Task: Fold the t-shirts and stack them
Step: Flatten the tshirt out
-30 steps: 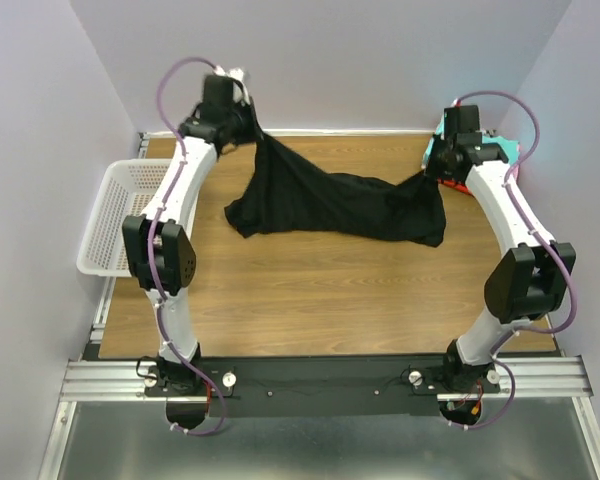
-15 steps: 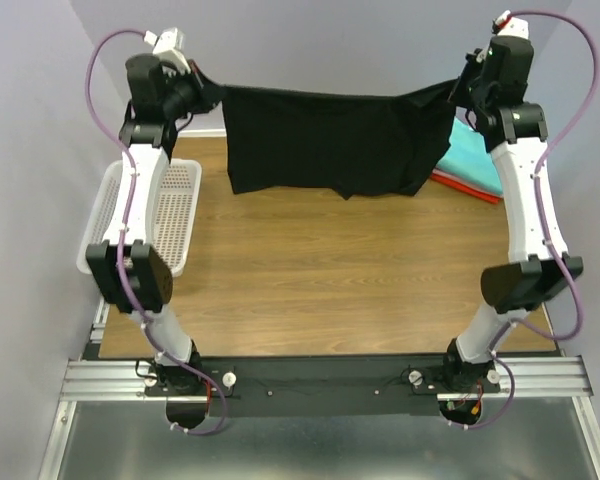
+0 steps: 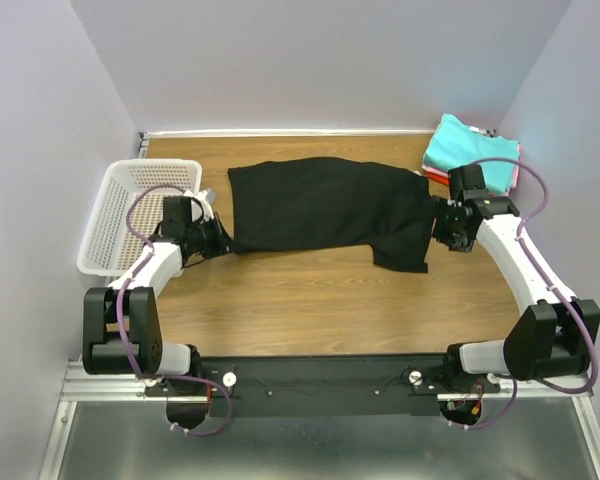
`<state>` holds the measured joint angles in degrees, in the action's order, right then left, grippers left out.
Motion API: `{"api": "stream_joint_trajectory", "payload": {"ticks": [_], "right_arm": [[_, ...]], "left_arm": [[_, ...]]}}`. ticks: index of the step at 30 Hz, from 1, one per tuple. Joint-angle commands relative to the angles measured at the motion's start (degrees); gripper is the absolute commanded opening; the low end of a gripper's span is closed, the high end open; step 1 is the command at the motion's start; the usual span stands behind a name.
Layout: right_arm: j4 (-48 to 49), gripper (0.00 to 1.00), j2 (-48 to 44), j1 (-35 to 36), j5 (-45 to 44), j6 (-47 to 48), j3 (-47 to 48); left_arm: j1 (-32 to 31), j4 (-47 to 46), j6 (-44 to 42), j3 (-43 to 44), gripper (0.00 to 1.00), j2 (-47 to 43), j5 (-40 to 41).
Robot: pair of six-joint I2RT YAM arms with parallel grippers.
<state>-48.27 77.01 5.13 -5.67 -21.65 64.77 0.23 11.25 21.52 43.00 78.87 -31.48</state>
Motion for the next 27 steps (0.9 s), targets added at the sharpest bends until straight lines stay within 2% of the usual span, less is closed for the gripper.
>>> {"api": "stream_joint_trajectory", "payload": {"ticks": [1,4,13,19,27], "right_arm": [[-4.81,0.8,-2.22,-0.38,0.58,-2.7,-2.8],[-4.64,0.79,1.81,-0.38,0.4,-3.31,-3.77],[-1.39,0.63,10.08,-0.38,2.77,-4.89,-7.46],[0.63,0.54,12.1,-0.47,3.99,-4.19,-10.45],[2.92,0.49,12.81,-0.47,4.0,-4.28,-14.32]], "left_arm": [[-0.05,0.88,-4.45,-2.04,0.0,-0.66,-0.94],[-1.81,0.45,-4.73,-2.66,0.0,1.37,-2.43],[-2.16,3.34,-6.84,1.82,0.0,4.8,-1.83],[-2.16,4.4,-7.37,2.87,0.0,6.56,-1.56],[-2.16,5.72,-8.42,4.28,0.0,7.79,-1.47]]}}
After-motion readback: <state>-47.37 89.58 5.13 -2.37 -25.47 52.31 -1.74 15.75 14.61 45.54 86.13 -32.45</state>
